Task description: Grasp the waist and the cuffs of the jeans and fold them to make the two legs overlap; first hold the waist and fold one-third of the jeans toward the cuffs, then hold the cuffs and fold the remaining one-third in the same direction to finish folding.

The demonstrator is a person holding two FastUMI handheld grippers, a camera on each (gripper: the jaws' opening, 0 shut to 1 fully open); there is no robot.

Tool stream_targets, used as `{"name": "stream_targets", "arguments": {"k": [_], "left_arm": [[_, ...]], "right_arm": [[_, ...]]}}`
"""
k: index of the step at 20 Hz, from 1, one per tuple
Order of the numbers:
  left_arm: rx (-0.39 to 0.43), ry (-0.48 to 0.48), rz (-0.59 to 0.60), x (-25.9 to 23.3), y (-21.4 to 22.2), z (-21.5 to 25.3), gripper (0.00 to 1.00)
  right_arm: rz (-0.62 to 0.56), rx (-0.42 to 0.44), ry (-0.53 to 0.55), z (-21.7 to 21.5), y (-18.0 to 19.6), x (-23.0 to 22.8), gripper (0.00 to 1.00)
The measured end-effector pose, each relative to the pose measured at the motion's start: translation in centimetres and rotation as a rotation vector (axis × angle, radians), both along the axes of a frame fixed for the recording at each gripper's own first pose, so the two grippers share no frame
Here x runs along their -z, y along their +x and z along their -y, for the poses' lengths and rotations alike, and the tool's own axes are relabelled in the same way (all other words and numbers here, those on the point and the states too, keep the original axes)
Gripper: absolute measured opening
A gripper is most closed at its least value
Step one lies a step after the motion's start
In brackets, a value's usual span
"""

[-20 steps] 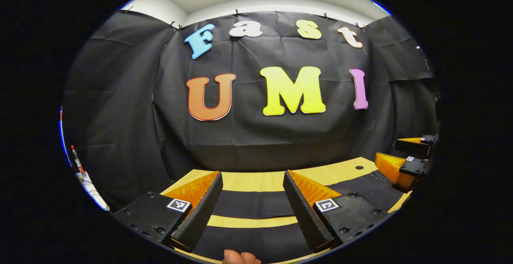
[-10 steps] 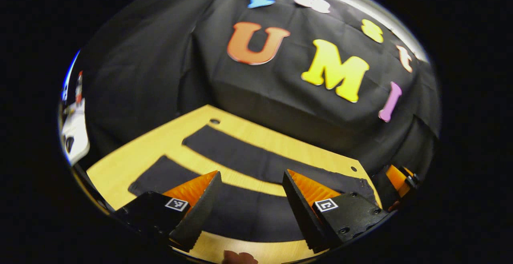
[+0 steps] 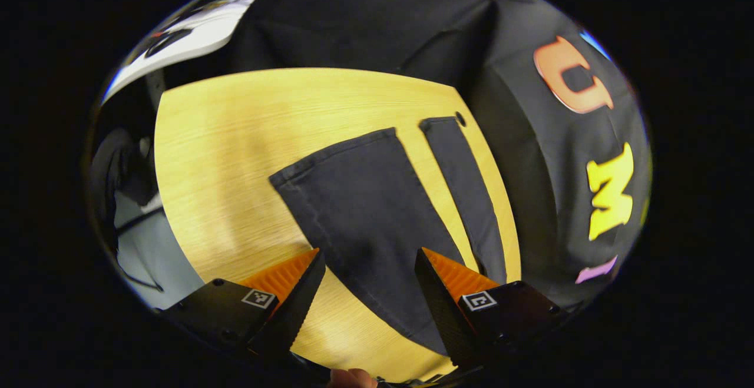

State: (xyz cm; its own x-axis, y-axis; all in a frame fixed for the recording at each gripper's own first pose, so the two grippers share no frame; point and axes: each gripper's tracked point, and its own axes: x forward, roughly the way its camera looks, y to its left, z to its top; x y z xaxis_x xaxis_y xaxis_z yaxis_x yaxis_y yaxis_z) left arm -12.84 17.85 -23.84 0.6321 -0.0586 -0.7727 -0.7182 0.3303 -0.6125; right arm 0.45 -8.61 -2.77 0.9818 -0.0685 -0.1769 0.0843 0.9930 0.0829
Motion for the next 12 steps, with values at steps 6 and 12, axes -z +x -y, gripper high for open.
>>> {"name": "stream_targets", "arguments": {"k": [6,12], "left_arm": [[-0.122,-0.107,-0.04,1.0,-0.7,-1.9,1.0],[-0.127,-0.092,0.015,1.0,2.9,-2.1,1.0]], "right_arm": [[-0.012,0.073,0.012,2.4,-0.8,0.2,0.98],[-0.034,0.1,0.035,3.4,-1.0,1.0,0.98]]}}
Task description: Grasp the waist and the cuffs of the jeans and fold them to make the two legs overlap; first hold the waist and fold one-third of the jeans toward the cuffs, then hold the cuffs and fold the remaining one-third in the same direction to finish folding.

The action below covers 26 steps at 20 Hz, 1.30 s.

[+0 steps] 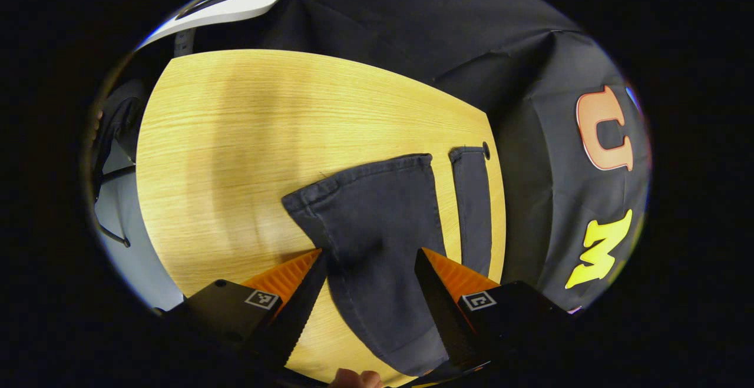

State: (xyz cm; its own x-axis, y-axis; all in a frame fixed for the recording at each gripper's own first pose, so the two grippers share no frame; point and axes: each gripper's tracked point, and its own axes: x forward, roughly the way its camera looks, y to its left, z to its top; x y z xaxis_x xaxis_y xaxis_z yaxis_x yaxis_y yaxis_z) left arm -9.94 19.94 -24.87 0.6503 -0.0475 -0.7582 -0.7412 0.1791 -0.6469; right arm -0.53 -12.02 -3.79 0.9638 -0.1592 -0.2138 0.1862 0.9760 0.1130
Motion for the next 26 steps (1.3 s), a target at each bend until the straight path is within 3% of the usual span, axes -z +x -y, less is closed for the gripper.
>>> {"name": "stream_targets", "arguments": {"k": [3,6,8,10,12,15,18,19,20,21,23,24,26], "left_arm": [[-0.029,-0.005,0.006,0.5,0.3,-0.1,0.92],[-0.043,-0.041,-0.047,2.2,-0.9,-0.4,0.44],[-0.115,-0.129,-0.03,2.3,-0.8,-0.4,0.13],[-0.16,-0.173,-0.009,2.0,-0.5,-0.5,0.1],[-0.152,-0.158,-0.011,2.2,-0.6,-0.4,0.07],[-0.163,-0.173,-0.02,2.2,-0.5,-0.5,0.06],[-0.188,-0.195,-0.015,2.0,-0.3,-0.5,0.05],[-0.192,-0.2,-0.016,2.0,-0.3,-0.5,0.06],[-0.194,-0.204,-0.017,2.1,-0.3,-0.5,0.06],[-0.198,-0.208,-0.018,2.1,-0.3,-0.5,0.06],[-0.216,-0.226,-0.016,2.1,-0.1,-0.5,0.05],[-0.225,-0.237,-0.013,2.1,0.1,-0.5,0.06],[-0.233,-0.251,-0.01,2.0,0.2,-0.5,0.05]], "right_arm": [[-0.013,0.021,0.028,1.0,0.0,0.7,0.99],[-0.057,0.038,0.112,2.5,0.4,2.5,0.99],[-0.133,0.061,0.225,4.3,1.0,4.7,0.98],[-0.302,0.159,0.352,7.3,1.0,9.1,0.99],[-0.463,0.281,0.505,10.3,-0.1,13.7,0.99],[-0.54,0.417,0.717,13.6,-0.3,17.8,0.97],[-0.561,0.454,0.818,14.3,-0.4,19.7,0.97],[-0.57,0.46,0.841,14.4,-0.4,20.2,0.91],[-0.574,0.465,0.866,14.4,-0.3,20.3,0.97],[-0.554,0.466,0.876,15.1,0.0,19.9,0.91],[-0.542,0.438,0.888,14.8,1.0,19.9,0.9],[-0.544,0.426,0.893,14.5,1.7,20.0,0.95],[-0.559,0.434,0.879,14.7,2.0,20.8,0.8]]}}
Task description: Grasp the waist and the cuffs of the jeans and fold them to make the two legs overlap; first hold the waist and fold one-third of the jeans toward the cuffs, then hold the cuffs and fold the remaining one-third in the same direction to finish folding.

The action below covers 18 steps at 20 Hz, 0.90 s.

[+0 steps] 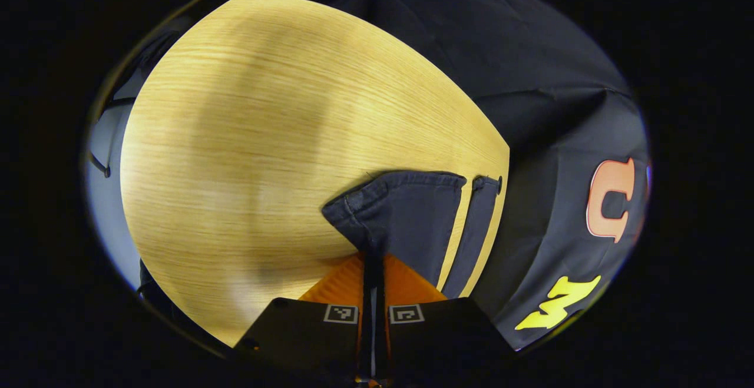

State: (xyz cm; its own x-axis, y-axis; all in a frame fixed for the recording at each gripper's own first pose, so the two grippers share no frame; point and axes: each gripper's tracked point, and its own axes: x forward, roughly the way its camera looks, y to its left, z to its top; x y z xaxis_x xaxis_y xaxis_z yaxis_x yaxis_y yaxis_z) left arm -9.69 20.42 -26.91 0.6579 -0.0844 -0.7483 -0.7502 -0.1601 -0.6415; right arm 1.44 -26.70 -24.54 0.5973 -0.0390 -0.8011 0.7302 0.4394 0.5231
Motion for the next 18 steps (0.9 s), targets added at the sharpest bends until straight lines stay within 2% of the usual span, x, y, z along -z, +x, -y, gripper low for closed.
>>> {"name": "stream_targets", "arguments": {"k": [1,2,5,7,8,10,13,15,16,18], "left_arm": [[0.003,0.0,0.004,0.0,0.2,0.2,0.05],[0.009,0.001,0.008,0.1,0.4,0.3,0.04],[0.016,-0.001,0.021,0.0,0.6,0.2,0.04],[0.005,-0.017,0.021,0.0,0.9,0.2,0.04],[0.002,-0.022,0.017,-0.1,1.1,0.3,0.04],[0.003,-0.024,0.033,-0.8,1.9,0.4,0.04],[-0.02,-0.053,0.081,-3.0,2.4,0.2,0.04],[-0.024,-0.065,0.125,-5.5,2.9,0.3,0.03],[-0.015,-0.052,0.145,-6.4,3.2,0.4,0.03],[-0.012,-0.046,0.19,-8.8,4.0,0.1,0.03]], "right_arm": [[-0.006,0.003,0.002,0.1,-0.4,0.1,0.65],[-0.017,0.006,0.007,0.6,-1.1,0.7,0.58],[0.032,0.073,0.123,0.9,-1.8,0.4,0.11],[0.059,0.107,0.175,0.7,-1.4,1.6,0.13],[0.075,0.121,0.205,0.9,-1.5,0.8,0.0],[0.107,0.15,0.236,1.1,-1.8,0.3,0.01],[0.176,0.108,0.215,1.3,-2.2,-1.1,0.01],[0.232,0.073,0.201,1.4,-2.3,-2.6,0.05],[0.259,0.061,0.195,1.5,-2.3,-3.4,0.0],[0.311,0.044,0.187,1.7,-2.0,-5.1,0.01]]}}
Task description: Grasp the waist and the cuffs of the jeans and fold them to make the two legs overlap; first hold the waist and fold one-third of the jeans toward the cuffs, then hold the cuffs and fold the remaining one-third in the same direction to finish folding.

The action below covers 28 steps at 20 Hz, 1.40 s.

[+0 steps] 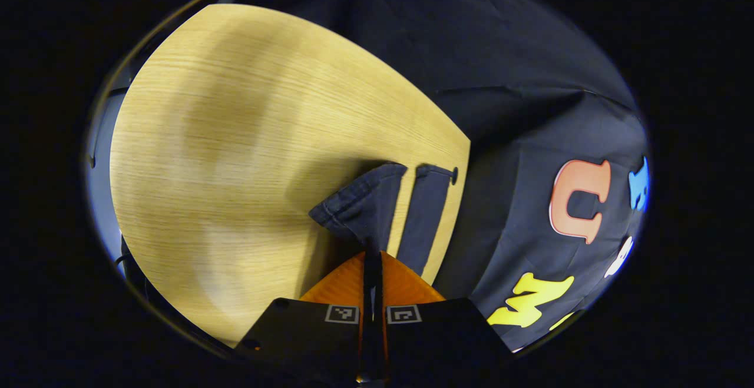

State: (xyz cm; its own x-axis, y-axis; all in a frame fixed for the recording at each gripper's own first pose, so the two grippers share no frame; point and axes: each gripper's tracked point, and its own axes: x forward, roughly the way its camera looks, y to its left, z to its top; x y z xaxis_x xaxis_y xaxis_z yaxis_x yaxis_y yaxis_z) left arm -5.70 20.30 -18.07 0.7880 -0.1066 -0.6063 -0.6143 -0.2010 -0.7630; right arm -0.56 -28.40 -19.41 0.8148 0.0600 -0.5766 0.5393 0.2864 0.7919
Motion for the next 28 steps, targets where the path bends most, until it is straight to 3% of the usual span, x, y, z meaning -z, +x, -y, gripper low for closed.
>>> {"name": "stream_targets", "arguments": {"k": [4,6,11,21,28], "left_arm": [[-0.032,-0.015,0.086,-4.8,3.7,-1.2,0.04],[-0.031,-0.013,0.118,-6.5,6.3,-1.6,0.04],[-0.047,0.013,0.088,-6.3,13.1,-2.5,0.03],[0.051,0.146,-0.031,-0.4,26.1,-1.8,0.03],[0.137,0.266,-0.1,3.1,29.2,-1.2,0.03]], "right_arm": [[0.119,-0.019,0.029,0.3,2.7,-5.8,0.04],[0.159,-0.034,0.04,0.1,4.8,-8.0,0.01],[0.189,-0.077,0.064,-0.8,12.0,-10.0,0.0],[0.141,-0.062,0.078,-1.7,25.3,-5.6,0.01],[0.056,-0.052,-0.014,-2.4,27.9,-1.1,0.01]]}}
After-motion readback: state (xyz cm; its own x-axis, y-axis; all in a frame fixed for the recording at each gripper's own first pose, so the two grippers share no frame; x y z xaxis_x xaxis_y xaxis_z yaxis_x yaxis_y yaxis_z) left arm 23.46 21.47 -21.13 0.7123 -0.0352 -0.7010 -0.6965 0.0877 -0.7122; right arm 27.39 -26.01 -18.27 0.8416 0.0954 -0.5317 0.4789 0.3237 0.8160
